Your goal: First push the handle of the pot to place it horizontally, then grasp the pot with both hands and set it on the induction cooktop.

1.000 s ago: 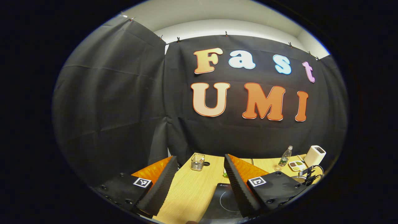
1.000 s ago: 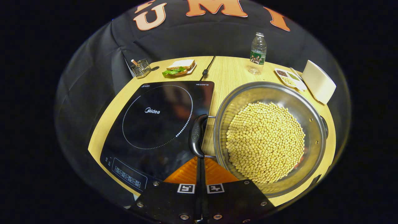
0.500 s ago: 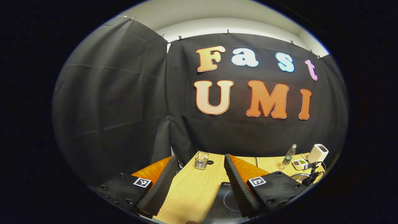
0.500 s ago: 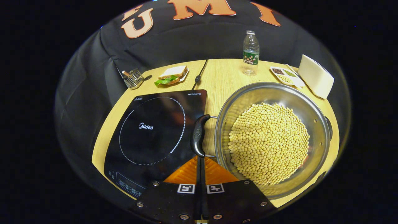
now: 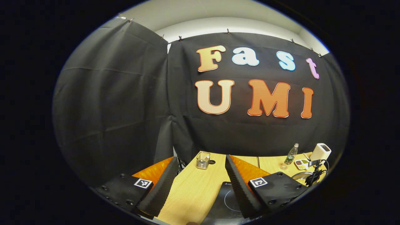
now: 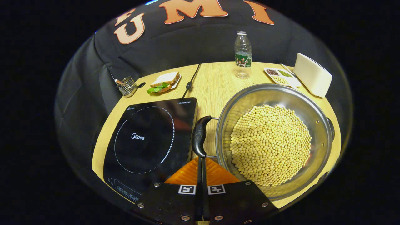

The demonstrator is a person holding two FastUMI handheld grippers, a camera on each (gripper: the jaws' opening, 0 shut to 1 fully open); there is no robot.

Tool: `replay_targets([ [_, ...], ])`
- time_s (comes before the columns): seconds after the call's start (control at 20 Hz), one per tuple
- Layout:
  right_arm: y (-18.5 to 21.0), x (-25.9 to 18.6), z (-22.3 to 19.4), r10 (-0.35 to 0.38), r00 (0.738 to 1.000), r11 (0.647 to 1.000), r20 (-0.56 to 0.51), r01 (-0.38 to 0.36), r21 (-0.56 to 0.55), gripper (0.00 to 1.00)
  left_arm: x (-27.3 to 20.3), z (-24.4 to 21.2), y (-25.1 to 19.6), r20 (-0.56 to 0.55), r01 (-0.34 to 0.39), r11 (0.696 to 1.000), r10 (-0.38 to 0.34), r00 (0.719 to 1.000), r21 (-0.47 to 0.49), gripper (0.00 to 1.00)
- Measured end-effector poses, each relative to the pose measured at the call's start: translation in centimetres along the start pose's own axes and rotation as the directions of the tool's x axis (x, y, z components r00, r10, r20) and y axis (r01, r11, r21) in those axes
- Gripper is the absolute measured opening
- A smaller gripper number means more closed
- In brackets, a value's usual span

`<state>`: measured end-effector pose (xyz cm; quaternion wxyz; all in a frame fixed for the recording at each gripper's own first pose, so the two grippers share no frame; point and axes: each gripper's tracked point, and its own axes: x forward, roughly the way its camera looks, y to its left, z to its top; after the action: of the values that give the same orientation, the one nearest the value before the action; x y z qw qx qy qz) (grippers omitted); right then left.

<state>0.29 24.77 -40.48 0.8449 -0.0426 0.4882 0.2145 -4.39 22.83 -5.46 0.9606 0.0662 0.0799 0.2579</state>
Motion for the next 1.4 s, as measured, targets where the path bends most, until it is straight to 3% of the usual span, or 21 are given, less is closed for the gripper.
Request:
replay_targets([
  [0.2, -0.2, -0.7, 0.3, 0.021, 1.0, 1.0, 0.009, -0.022, 0.017, 0.0, -0.8, -1.8, -2.9, -0.058, 0.042, 0.999, -0.043, 0.997, -0.019, 0.98],
  [0.4, -0.9, -4.0, 1.9, 0.079, 0.993, 0.996, 0.092, -0.083, 0.04, 0.0, -1.4, -4.9, -8.5, -0.103, 0.171, 0.983, -0.177, 0.979, -0.069, 0.98],
  [0.55, -4.4, -7.0, 2.4, 0.046, 0.988, 0.995, 0.147, -0.059, 0.085, 0.02, -1.4, -8.3, -13.2, -0.179, 0.254, 0.965, -0.263, 0.948, -0.071, 0.96],
  [0.6, -6.3, -8.0, 2.7, 0.02, 0.985, 0.995, 0.169, -0.037, 0.097, 0.02, -1.4, -8.9, -14.9, -0.196, 0.285, 0.955, -0.295, 0.935, -0.077, 1.0],
  [0.7, -10.6, -9.5, 3.0, -0.055, 0.979, 0.993, 0.199, 0.032, 0.117, 0.1, -1.2, -10.2, -18.1, -0.223, 0.334, 0.939, -0.343, 0.912, -0.081, 0.98],
  [0.85, -16.8, -11.1, 3.2, -0.167, 0.963, 0.977, 0.211, 0.133, 0.17, 0.4, -1.1, -12.1, -23.1, -0.261, 0.406, 0.908, -0.418, 0.87, -0.102, 0.98],
  [0.9, -18.6, -11.5, 3.1, -0.196, 0.958, 0.968, 0.208, 0.155, 0.197, 0.47, -0.9, -13.1, -24.6, -0.286, 0.425, 0.898, -0.439, 0.852, -0.113, 0.98],
  [0.95, -20.2, -11.8, 3.0, -0.224, 0.952, 0.958, 0.207, 0.176, 0.224, 0.63, -1.0, -14.1, -26.2, -0.312, 0.448, 0.885, -0.463, 0.83, -0.124, 0.98],
  [1.05, -23.0, -12.3, 2.7, -0.277, 0.939, 0.939, 0.203, 0.22, 0.263, 0.81, -1.1, -15.7, -29.0, -0.357, 0.491, 0.861, -0.504, 0.786, -0.135, 0.98],
  [1.15, -25.1, -12.7, 2.6, -0.309, 0.931, 0.927, 0.193, 0.249, 0.282, 0.9, -0.6, -17.5, -31.6, -0.392, 0.525, 0.841, -0.53, 0.752, -0.129, 0.99],
  [1.3, -26.6, -12.3, 2.7, -0.327, 0.928, 0.92, 0.179, 0.269, 0.284, 0.95, 0.0, -20.4, -34.1, -0.448, 0.56, 0.822, -0.54, 0.712, -0.101, 0.99],
  [1.4, -27.2, -11.8, 2.7, -0.332, 0.928, 0.918, 0.168, 0.277, 0.285, 0.95, 0.4, -22.1, -34.9, -0.484, 0.565, 0.822, -0.521, 0.703, -0.065, 1.0],
])
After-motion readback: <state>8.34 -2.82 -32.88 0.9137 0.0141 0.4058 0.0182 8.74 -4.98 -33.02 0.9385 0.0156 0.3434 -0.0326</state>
